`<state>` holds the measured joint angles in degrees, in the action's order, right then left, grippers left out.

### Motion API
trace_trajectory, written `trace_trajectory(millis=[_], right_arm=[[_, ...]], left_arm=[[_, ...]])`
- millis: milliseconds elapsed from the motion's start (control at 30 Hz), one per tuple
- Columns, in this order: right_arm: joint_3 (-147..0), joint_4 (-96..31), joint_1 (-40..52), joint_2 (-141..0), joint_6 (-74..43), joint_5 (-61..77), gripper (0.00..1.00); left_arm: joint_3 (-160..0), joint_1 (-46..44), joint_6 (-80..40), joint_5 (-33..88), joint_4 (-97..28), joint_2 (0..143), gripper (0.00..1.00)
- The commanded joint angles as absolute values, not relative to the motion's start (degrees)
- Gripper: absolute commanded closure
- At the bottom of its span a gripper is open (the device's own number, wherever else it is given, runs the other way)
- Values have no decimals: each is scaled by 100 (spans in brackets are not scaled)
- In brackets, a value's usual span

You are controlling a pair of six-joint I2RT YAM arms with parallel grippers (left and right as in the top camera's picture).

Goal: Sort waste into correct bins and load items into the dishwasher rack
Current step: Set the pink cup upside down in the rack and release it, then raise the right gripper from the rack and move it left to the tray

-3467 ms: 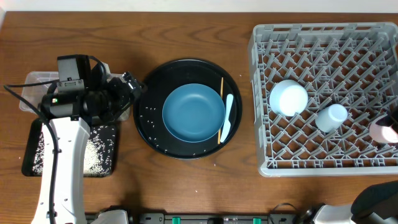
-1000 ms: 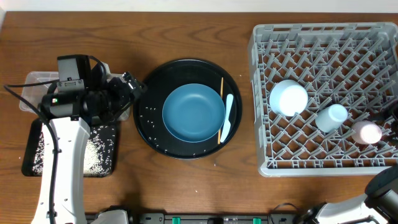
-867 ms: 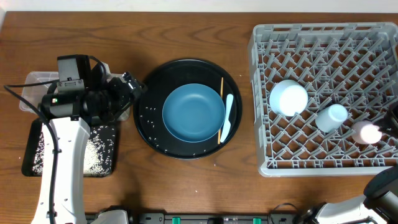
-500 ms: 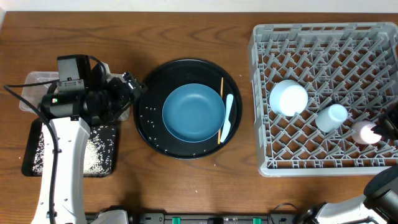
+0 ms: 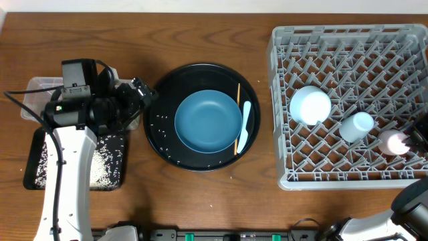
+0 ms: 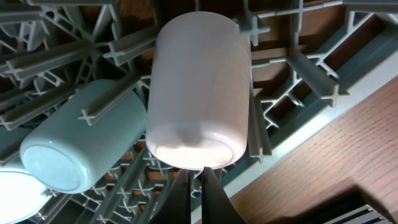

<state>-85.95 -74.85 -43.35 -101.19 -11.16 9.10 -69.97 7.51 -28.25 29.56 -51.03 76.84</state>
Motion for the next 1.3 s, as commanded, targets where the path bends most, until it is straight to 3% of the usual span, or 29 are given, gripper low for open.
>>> trace_trajectory(millis=[0,433,767,1267], right_arm=[[-8416,-7358,-4294,-10031,-1197,829,99],[-8158,-6751,-4287,-10033,-1396,541,93],[-8158,-6702,-4289,-10033,-1522,412,80],[-8678,-7533,-4250,-9317,-888,2316,70]], left_arm=[[-7035,775,-2766,2904,-5118,7710,2],[-7035,775,-2766,2904,-5118,7710,2],[-7035,775,-2766,2904,-5118,7710,2],[-7035,775,-2766,2904,-5118,7710,2]])
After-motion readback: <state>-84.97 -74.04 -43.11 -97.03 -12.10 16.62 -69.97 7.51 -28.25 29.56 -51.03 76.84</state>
